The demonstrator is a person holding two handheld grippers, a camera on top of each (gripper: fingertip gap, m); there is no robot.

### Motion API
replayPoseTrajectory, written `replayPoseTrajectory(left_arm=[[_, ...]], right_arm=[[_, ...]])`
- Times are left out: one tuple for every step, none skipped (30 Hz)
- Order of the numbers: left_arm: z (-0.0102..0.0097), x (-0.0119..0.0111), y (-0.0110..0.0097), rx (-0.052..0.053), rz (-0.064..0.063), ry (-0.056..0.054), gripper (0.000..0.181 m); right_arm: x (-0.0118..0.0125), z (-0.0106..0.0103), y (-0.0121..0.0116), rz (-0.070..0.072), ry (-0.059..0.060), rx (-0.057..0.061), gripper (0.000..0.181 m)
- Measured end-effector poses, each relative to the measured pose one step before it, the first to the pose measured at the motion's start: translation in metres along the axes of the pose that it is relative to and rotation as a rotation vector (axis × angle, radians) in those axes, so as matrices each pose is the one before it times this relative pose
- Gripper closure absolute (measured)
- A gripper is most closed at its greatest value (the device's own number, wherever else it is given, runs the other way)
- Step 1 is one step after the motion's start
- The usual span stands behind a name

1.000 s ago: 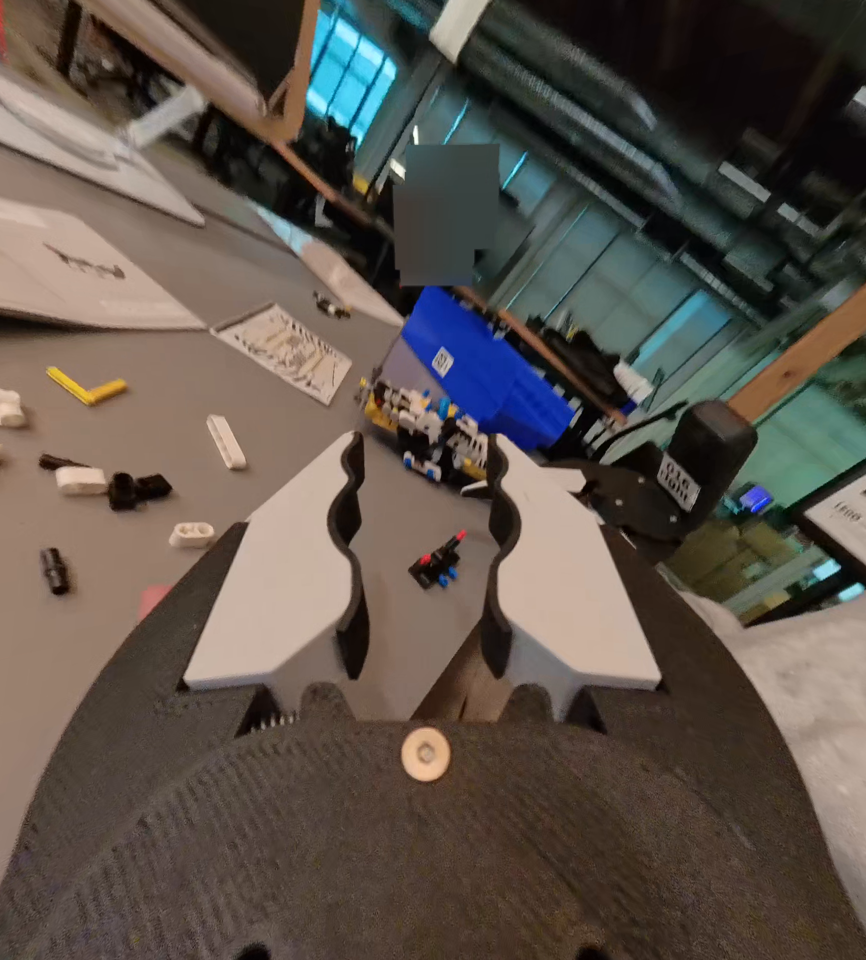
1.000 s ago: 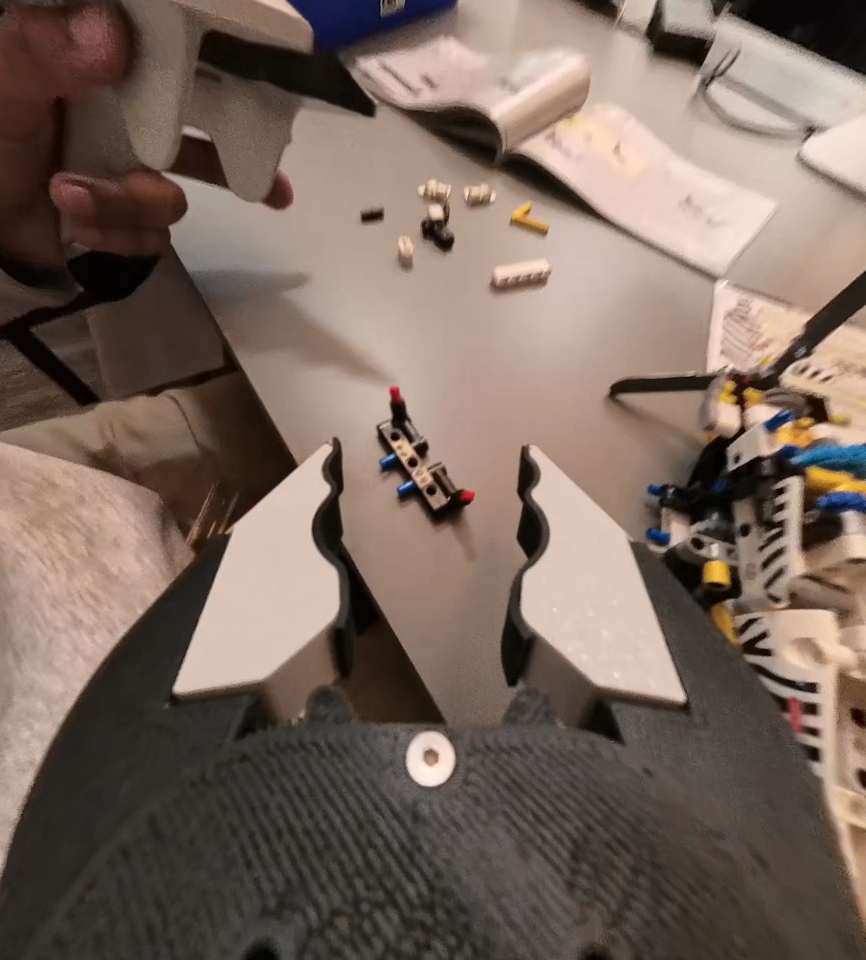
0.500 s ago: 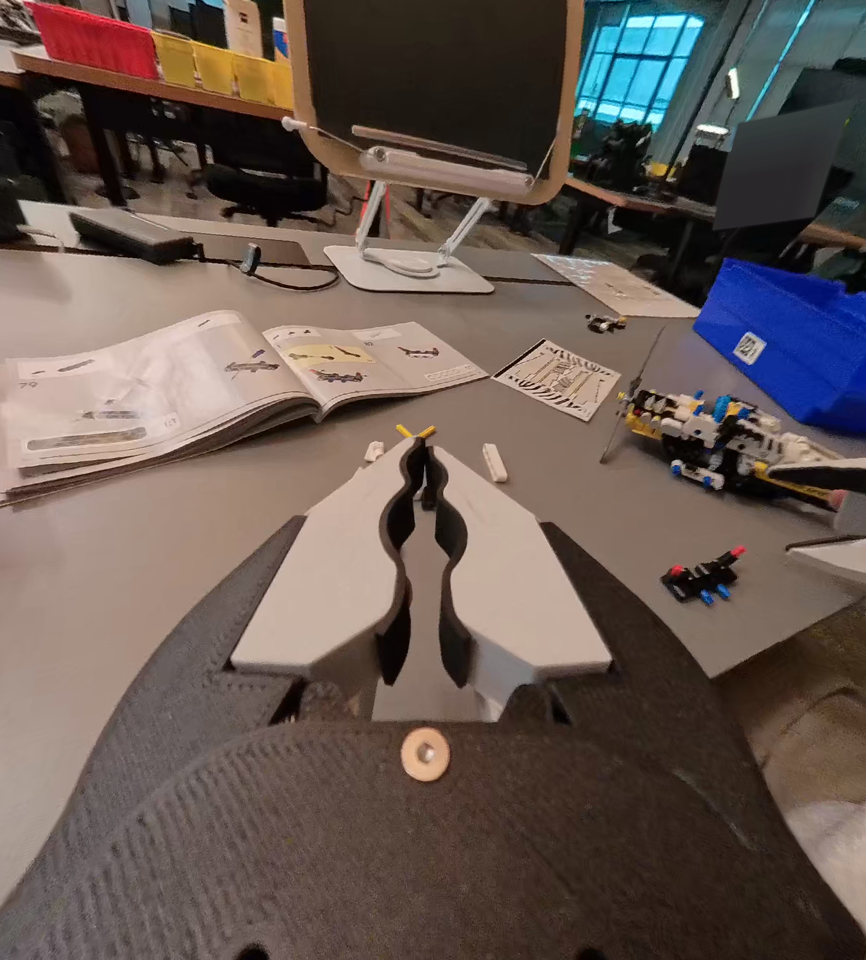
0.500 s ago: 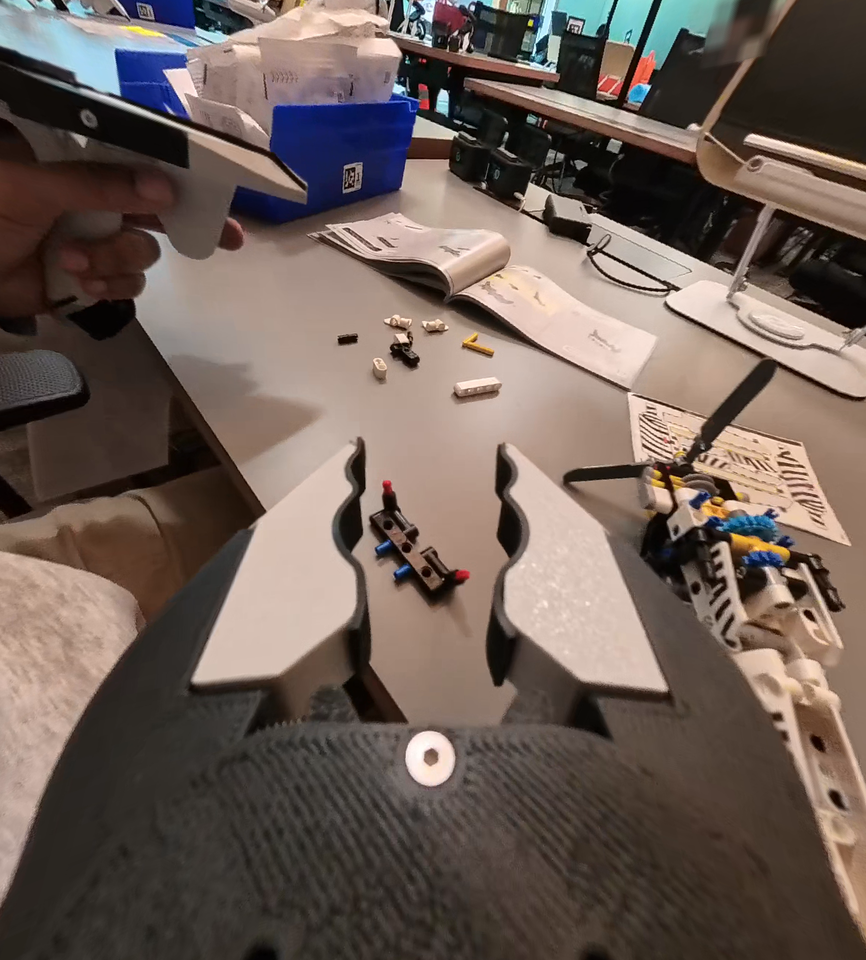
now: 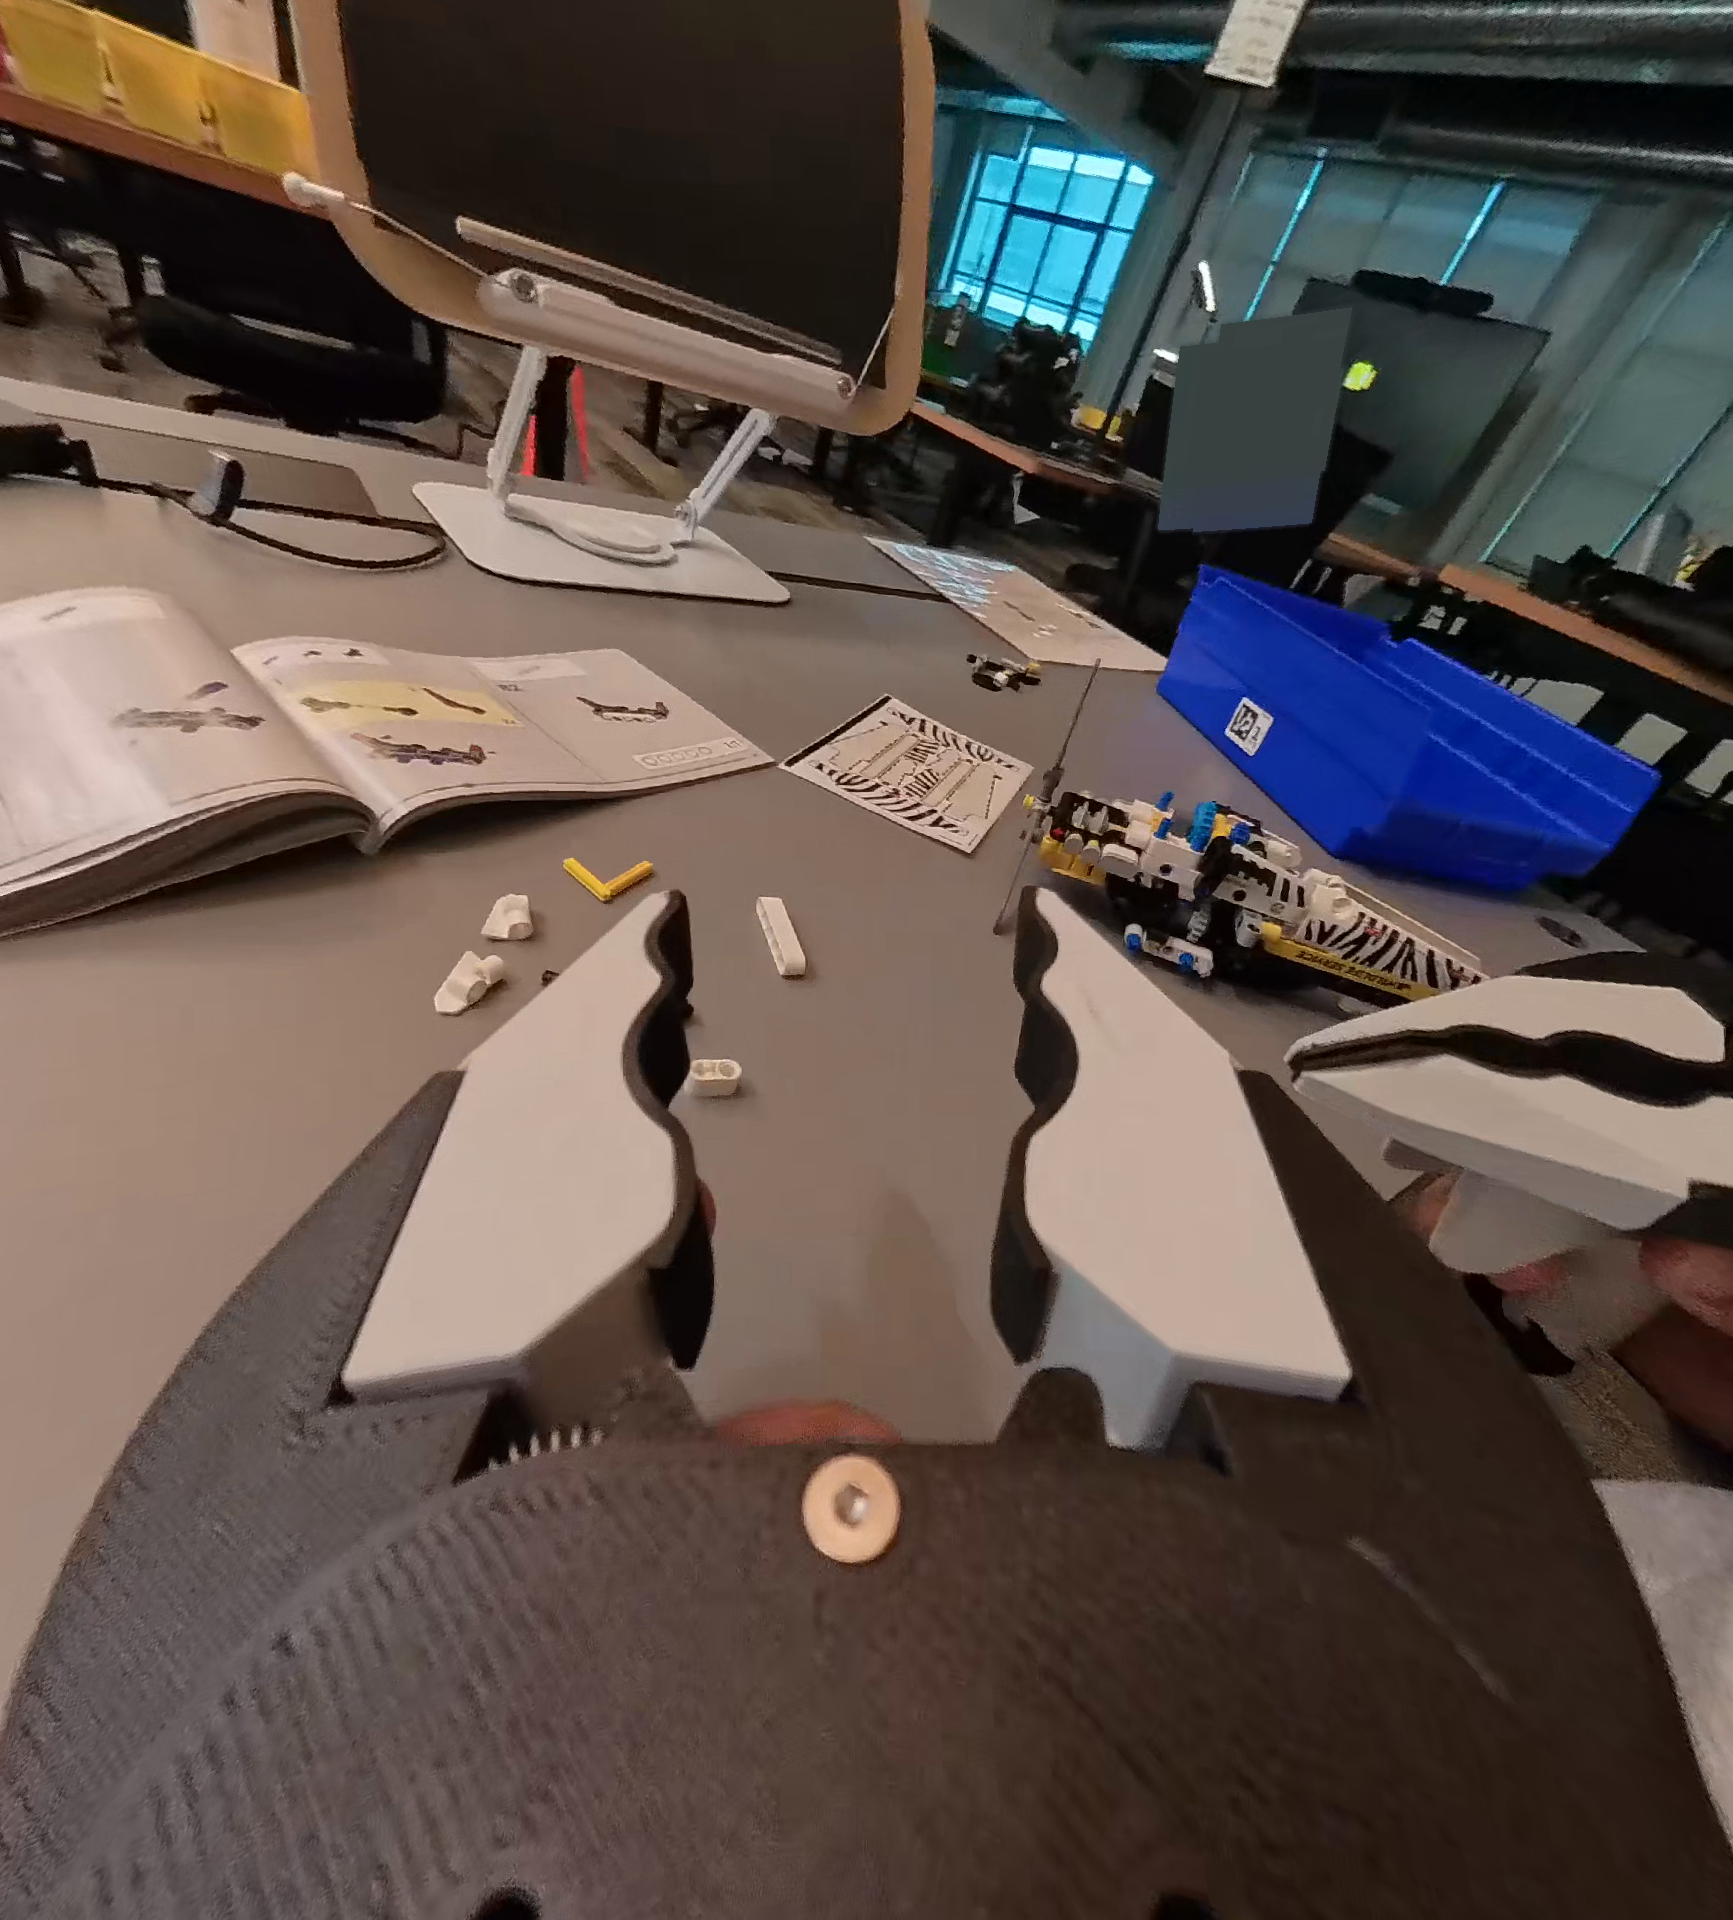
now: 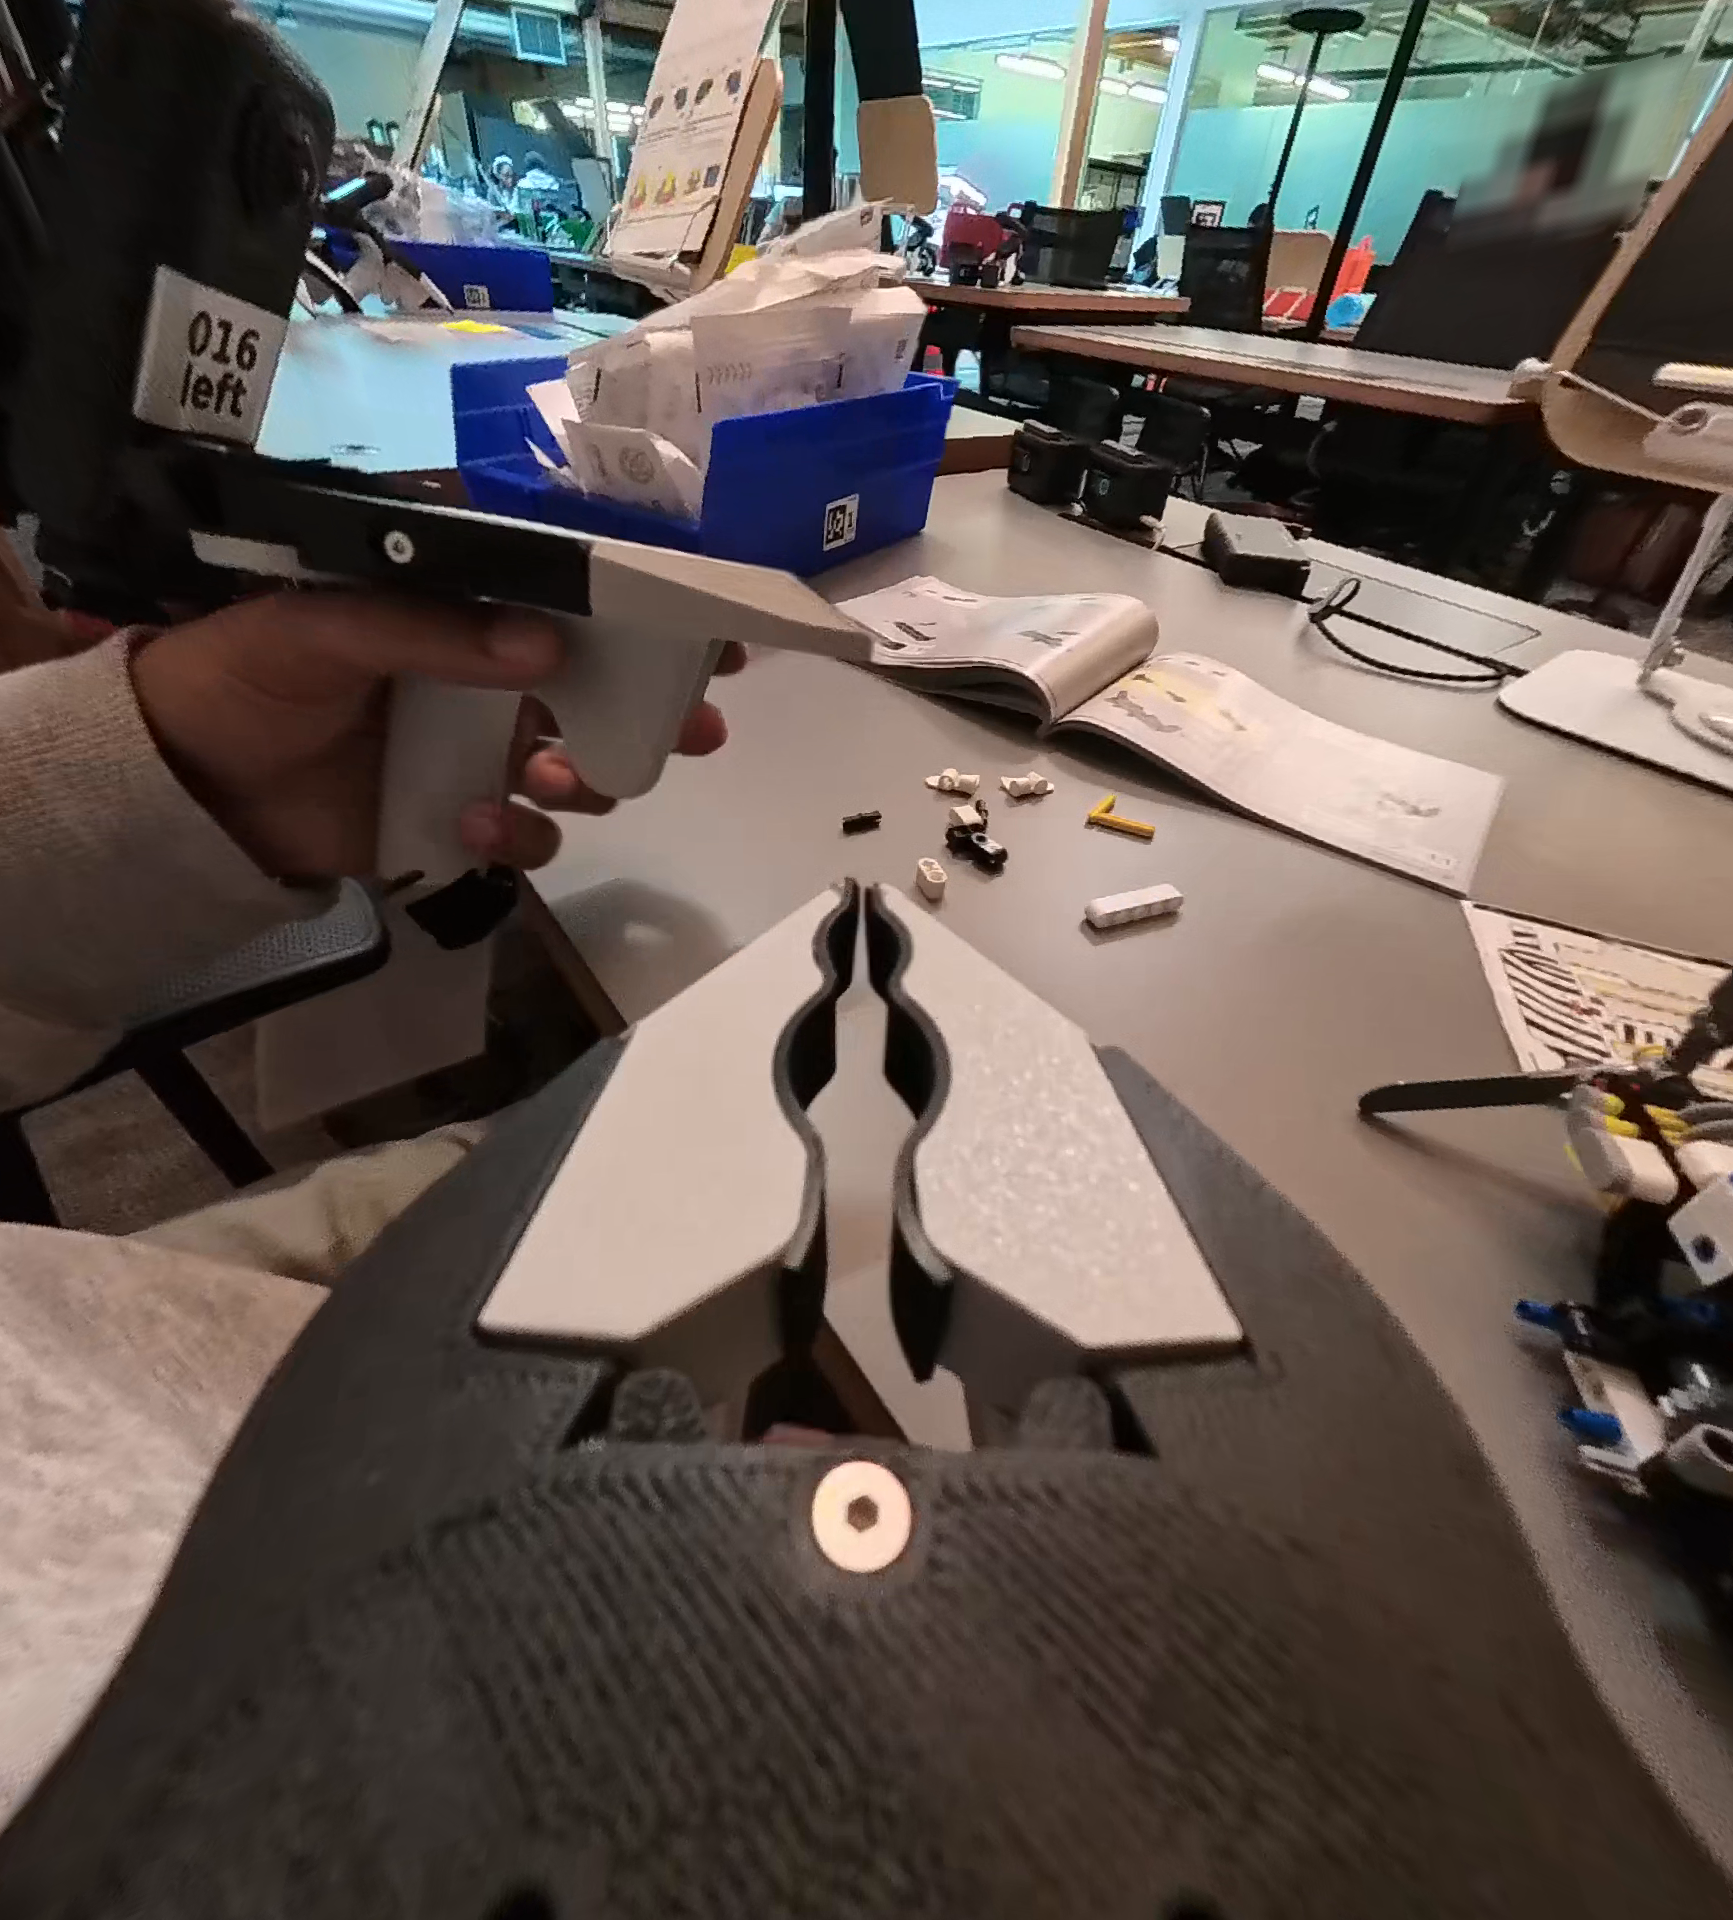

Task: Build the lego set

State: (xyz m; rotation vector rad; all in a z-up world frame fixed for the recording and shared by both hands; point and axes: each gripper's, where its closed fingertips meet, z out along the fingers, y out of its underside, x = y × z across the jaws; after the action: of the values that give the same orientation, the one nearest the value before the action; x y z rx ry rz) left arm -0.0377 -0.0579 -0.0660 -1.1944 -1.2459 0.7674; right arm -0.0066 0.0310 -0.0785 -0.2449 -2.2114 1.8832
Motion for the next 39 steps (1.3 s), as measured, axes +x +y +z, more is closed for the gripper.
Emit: replayPoseTrajectory(left_arm=[[0.00113,0.00040,0.00098,-0.0089,0.0015,-0.0043,0.121],[0.00203,-0.00088,0.00200,-0.0139,0.0014,-0.0128,0.121],[0.00288,-0.00161,0.00348,-0.0200,0.0090,-0.0199,0.122],[0.00375,-0.00206,0.00473,-0.0288,0.0182,-0.0266,0.124],[0.00455,-0.00206,0.00574,-0.0381,0.0244,-0.0297,0.126],[0.00529,-0.00127,0.00646,-0.0487,0.0254,-0.0292,0.130],[0.00628,-0.00032,0.00625,-0.0554,0.0199,-0.0228,0.134],[0.00751,0.00094,0.00531,-0.0547,0.0157,-0.0109,0.133],[0.00804,0.00340,0.00334,-0.0473,0.0142,0.0113,0.135],[0.00823,0.00539,0.00116,-0.0385,0.0111,0.0305,0.145],[0.00800,0.00287,-0.00066,-0.0294,-0.0008,0.0172,0.151],[0.00765,0.00026,-0.00175,-0.0197,-0.0011,0.0033,0.150],[0.00730,-0.00006,-0.00175,-0.0189,0.0062,0.0009,0.150],[0.00685,-0.00038,-0.00101,-0.0202,0.0128,-0.0016,0.150],[0.00658,-0.00136,0.00009,-0.0223,0.0149,-0.0087,0.150],[0.00627,-0.00251,0.00106,-0.0235,0.0137,-0.0149,0.150],[0.00600,-0.00246,0.00137,-0.0212,0.0113,-0.0127,0.150],[0.00558,-0.00277,0.00213,-0.0222,0.0074,-0.0130,0.150],[0.00480,-0.00229,0.00186,-0.0196,0.0072,-0.0108,0.150],[0.00404,-0.00140,0.00126,-0.0143,0.0045,-0.0046,0.149],[0.00352,-0.00001,0.00125,-0.0130,0.0018,0.0037,0.149],[0.00320,-0.00008,0.00204,-0.0190,0.0001,0.0034,0.149],[0.00240,-0.00017,0.00220,-0.0233,0.0046,0.0019,0.149],[0.00061,-0.00087,0.00019,-0.0074,0.0172,-0.0053,0.160],[0.00027,-0.00105,0.00076,-0.0079,0.0138,-0.0059,0.176],[-0.00021,-0.00027,0.00041,-0.0048,0.0022,0.0003,0.176],[-0.00104,0.00119,0.00064,-0.0032,-0.0020,0.0116,0.176],[-0.00178,0.00232,0.00006,0.0042,-0.0091,0.0195,0.176],[-0.00322,0.00364,-0.00228,0.0225,-0.0271,0.0293,0.176],[-0.00440,0.00738,-0.00395,0.0348,-0.0507,0.0579,0.176],[-0.00549,0.01295,-0.00495,0.0395,-0.0749,0.0959,0.176],[-0.00602,0.01709,-0.00606,0.0465,-0.0882,0.1214,0.176],[-0.00555,0.01957,-0.00594,0.0511,-0.0837,0.1306,0.176],[-0.00404,0.01649,-0.00338,0.0404,-0.0718,0.1029,0.176],[-0.00231,0.01261,-0.00040,0.0252,-0.0508,0.0713,0.176],[-0.00115,0.00970,0.00159,0.0141,-0.0292,0.0470,0.176],[-0.00030,0.00816,0.00341,0.0023,-0.0123,0.0337,0.176],[0.00033,0.00756,0.00449,-0.0093,-0.0036,0.0287,0.176],[0.00066,0.00645,0.00485,-0.0157,-0.0005,0.0231,0.176]], right_arm=[[-0.00115,-0.00011,-0.00008,-0.0056,-0.0076,0.0005,0.179],[-0.00164,-0.00022,-0.00060,0.0046,-0.0134,0.0051,0.176],[-0.00164,-0.00018,-0.00064,0.0126,-0.0161,0.0064,0.173],[-0.00139,-0.00012,-0.00021,0.0168,-0.0156,0.0053,0.171],[-0.00092,-0.00027,0.00019,0.0175,-0.0141,0.0037,0.170],[-0.00056,-0.00033,0.00027,0.0154,-0.0124,0.0021,0.168],[-0.00017,-0.00074,0.00036,0.0120,-0.0097,0.0016,0.168],[0.00037,-0.00090,-0.00010,0.0086,-0.0063,0.0021,0.168],[0.00070,-0.00113,-0.00042,0.0055,-0.0028,0.0031,0.168],[0.00101,-0.00137,-0.00079,0.0026,-0.0001,0.0039,0.168],[0.00130,-0.00162,-0.00109,0.0004,0.0021,0.0041,0.168],[0.00135,-0.00177,-0.00120,-0.0014,0.0035,0.0043,0.168],[0.00148,-0.00189,-0.00132,-0.0029,0.0049,0.0046,0.168],[0.00178,-0.00213,-0.00122,-0.0032,0.0065,0.0039,0.168],[0.00185,-0.00206,-0.00105,-0.0026,0.0073,0.0033,0.168],[0.00197,-0.00218,-0.00077,-0.0014,0.0076,0.0035,0.168],[0.00202,-0.00208,-0.00066,0.0002,0.0072,0.0040,0.168],[0.00195,-0.00197,-0.00042,0.0023,0.0062,0.0043,0.168],[0.00166,-0.00149,-0.00027,0.0049,0.0038,0.0042,0.168],[0.00125,-0.00117,-0.00025,0.0063,0.0000,0.0037,0.168],[0.00097,-0.00070,-0.00015,0.0056,-0.0020,0.0018,0.169],[0.00127,-0.00066,-0.00007,0.0026,0.0004,0.0004,0.169],[0.00182,-0.00076,-0.00038,-0.0004,0.0041,0.0013,0.169],[0.00182,-0.00088,-0.00072,-0.0034,0.0052,0.0025,0.169],[0.00214,-0.00097,-0.00080,-0.0062,0.0068,0.0017,0.169],[0.00258,-0.00112,-0.00038,-0.0082,0.0088,-0.0005,0.168],[0.00302,-0.00112,0.00005,-0.0104,0.0104,-0.0037,0.168],[0.00421,-0.00114,0.00087,-0.0134,0.0158,-0.0091,0.167],[0.00566,-0.00099,0.00208,-0.0155,0.0235,-0.0168,0.165],[0.00624,-0.00031,0.00297,-0.0165,0.0253,-0.0233,0.161],[0.00631,0.00026,0.00350,-0.0188,0.0265,-0.0289,0.156],[0.00653,0.00062,0.00317,-0.0242,0.0329,-0.0294,0.152],[0.00658,0.00059,0.00147,-0.0285,0.0393,-0.0216,0.149],[0.00517,0.00012,-0.00052,-0.0331,0.0363,-0.0135,0.149],[0.00530,-0.00045,-0.00203,-0.0320,0.0417,-0.0080,0.151],[0.00372,-0.00065,-0.00370,-0.0277,0.0336,0.0048,0.153],[-0.00003,-0.00015,-0.00424,-0.0299,0.0090,0.0110,0.152],[-0.00160,0.00067,-0.00261,-0.0332,-0.0003,0.0023,0.152],[-0.00189,0.00155,0.00017,-0.0358,-0.0034,-0.0123,0.150]])
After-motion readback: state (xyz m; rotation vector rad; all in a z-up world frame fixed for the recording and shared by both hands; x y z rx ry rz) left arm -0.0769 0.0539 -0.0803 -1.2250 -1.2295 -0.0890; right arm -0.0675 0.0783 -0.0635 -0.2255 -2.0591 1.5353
